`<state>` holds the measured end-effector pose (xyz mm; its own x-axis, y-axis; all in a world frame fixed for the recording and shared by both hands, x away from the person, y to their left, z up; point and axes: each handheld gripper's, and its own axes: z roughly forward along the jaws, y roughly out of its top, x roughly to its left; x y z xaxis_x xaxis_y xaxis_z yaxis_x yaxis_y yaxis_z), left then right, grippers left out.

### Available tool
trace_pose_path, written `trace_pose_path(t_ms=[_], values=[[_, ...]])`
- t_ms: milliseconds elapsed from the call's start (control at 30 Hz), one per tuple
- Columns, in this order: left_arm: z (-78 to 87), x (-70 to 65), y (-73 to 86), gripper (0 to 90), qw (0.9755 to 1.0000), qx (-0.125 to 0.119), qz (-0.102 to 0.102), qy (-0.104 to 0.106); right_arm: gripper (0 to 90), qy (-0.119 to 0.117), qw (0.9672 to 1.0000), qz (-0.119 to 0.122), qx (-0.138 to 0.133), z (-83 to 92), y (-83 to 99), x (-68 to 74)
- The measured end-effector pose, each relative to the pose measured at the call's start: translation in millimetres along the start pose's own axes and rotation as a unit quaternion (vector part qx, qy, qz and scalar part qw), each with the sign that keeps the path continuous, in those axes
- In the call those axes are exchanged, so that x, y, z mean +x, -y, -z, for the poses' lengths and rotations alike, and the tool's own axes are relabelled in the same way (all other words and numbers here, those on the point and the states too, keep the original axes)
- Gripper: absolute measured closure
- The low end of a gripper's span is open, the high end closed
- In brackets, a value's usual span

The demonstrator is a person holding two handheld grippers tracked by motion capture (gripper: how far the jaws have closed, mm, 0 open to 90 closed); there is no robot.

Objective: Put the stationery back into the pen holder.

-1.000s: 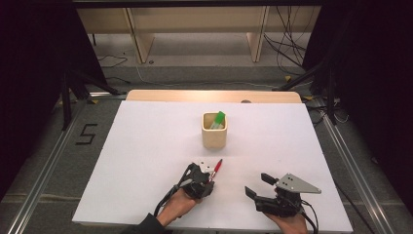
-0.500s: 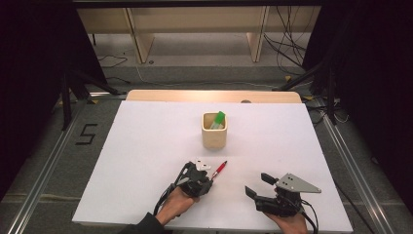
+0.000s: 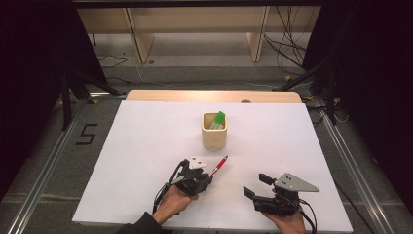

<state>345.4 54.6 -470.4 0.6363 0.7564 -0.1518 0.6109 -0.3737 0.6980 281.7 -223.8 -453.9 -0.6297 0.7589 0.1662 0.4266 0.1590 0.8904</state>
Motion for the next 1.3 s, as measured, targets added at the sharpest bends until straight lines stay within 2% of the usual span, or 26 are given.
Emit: trace_pose_path(t_ms=[67, 100, 133, 200, 233, 267, 300, 333, 367, 400, 467, 567, 600, 733, 767, 867, 900, 933, 967, 1033, 1100, 1133, 1167, 1300], values=[[3.8, 0.4, 0.9, 76.6, 0.9998, -0.016, 0.003, 0.008, 26.2, -0.002, 1.0000, -0.001, 0.001, -0.8, 0.0, 0.4], [6.6, 1.1, 2.1, 76.6, 0.9996, -0.028, 0.006, 0.009, 26.2, -0.006, 1.0000, -0.006, 0.000, -2.4, 0.0, 1.5], [6.6, 1.1, 2.1, 76.5, 0.9996, -0.028, 0.006, 0.009, 26.1, -0.009, 0.9999, -0.011, 0.000, -3.2, -0.1, 2.1], [12.9, 2.1, 4.1, 76.5, 0.9985, -0.052, 0.006, 0.015, 25.7, -0.020, 0.9994, -0.027, -0.002, -5.9, -0.7, 2.5], [12.9, 2.1, 4.1, 76.6, 0.9985, -0.052, 0.006, 0.015, 25.5, -0.024, 0.9992, -0.031, -0.003, -7.2, -1.2, 2.6], [17.9, 2.4, 5.5, 76.5, 0.9970, -0.074, 0.011, 0.020, 25.3, -0.028, 0.9989, -0.036, -0.004, -8.4, -1.8, 2.7], [17.9, 2.4, 5.5, 76.5, 0.9970, -0.074, 0.011, 0.020, 25.2, -0.033, 0.9985, -0.043, -0.007, -9.6, -2.7, 2.6], [20.3, 2.9, 6.2, 76.5, 0.9961, -0.084, 0.011, 0.024, 25.2, -0.033, 0.9985, -0.043, -0.007, -9.6, -2.7, 2.6], [23.8, 4.1, 7.7, 76.6, 0.9946, -0.098, 0.012, 0.029, 25.1, -0.047, 0.9967, -0.065, -0.016, -11.6, -5.2, 1.0], [23.8, 4.1, 7.7, 76.5, 0.9946, -0.098, 0.012, 0.029, 25.1, -0.047, 0.9967, -0.065, -0.016, -11.6, -5.2, 1.0], [25.9, 4.5, 9.9, 76.6, 0.9935, -0.108, 0.012, 0.033, 25.1, -0.064, 0.9932, -0.092, -0.028, -15.9, -9.3, -1.0], [28.2, 3.9, 12.2, 76.6, 0.9919, -0.120, 0.009, 0.040, 25.2, -0.072, 0.9920, -0.100, -0.029, -19.4, -12.5, -0.4], [29.9, 3.0, 13.2, 76.6, 0.9907, -0.128, 0.008, 0.045, 25.9, -0.080, 0.9904, -0.108, -0.033, -23.8, -15.6, 0.2], [32.9, 0.9, 14.2, 76.5, 0.9891, -0.138, 0.007, 0.050, 28.0, -0.100, 0.9860, -0.129, -0.035, -35.7, -21.7, 1.0], [34.4, -0.9, 14.7, 76.5, 0.9881, -0.144, 0.005, 0.053, 28.7, -0.100, 0.9857, -0.131, -0.034, -39.1, -23.3, 1.4], [35.3, -2.6, 15.1, 76.6, 0.9871, -0.150, 0.006, 0.056, 30.4, -0.103, 0.9848, -0.135, -0.036, -45.8, -26.1, 0.9], [35.7, -3.1, 15.3, 76.5, 0.9868, -0.152, 0.005, 0.057, 32.7, -0.119, 0.9791, -0.161, -0.038, -52.0, -28.0, -1.1], [36.1, -3.8, 15.5, 76.5, 0.9864, -0.154, 0.005, 0.057, 32.7, -0.119, 0.9791, -0.161, -0.038, -52.0, -28.0, -1.1], [36.3, -4.5, 15.6, 76.5, 0.9858, -0.157, 0.005, 0.058, 34.9, -0.126, 0.9752, -0.178, -0.039, -58.0, -29.6, -2.1], [37.6, -6.2, 15.6, 76.6, 0.9845, -0.163, 0.004, 0.063, 37.0, -0.131, 0.9724, -0.188, -0.044, -63.3, -30.4, -3.1], [37.9, -6.8, 15.7, 76.5, 0.9843, -0.164, 0.003, 0.063, 39.7, -0.142, 0.9670, -0.207, -0.044, -67.1, -31.5, -3.8], [38.2, -7.3, 15.9, 76.5, 0.9840, -0.166, 0.002, 0.064, 39.7, -0.142, 0.9670, -0.207, -0.044, -67.1, -31.5, -3.8], [38.1, -8.7, 16.0, 76.6, 0.9834, -0.169, 0.003, 0.067, 42.8, -0.150, 0.9625, -0.220, -0.050, -70.1, -32.1, -5.0], [38.5, -9.6, 15.8, 76.5, 0.9830, -0.169, 0.001, 0.070, 46.9, -0.160, 0.9562, -0.239, -0.055, -74.6, -32.5, -7.0]])
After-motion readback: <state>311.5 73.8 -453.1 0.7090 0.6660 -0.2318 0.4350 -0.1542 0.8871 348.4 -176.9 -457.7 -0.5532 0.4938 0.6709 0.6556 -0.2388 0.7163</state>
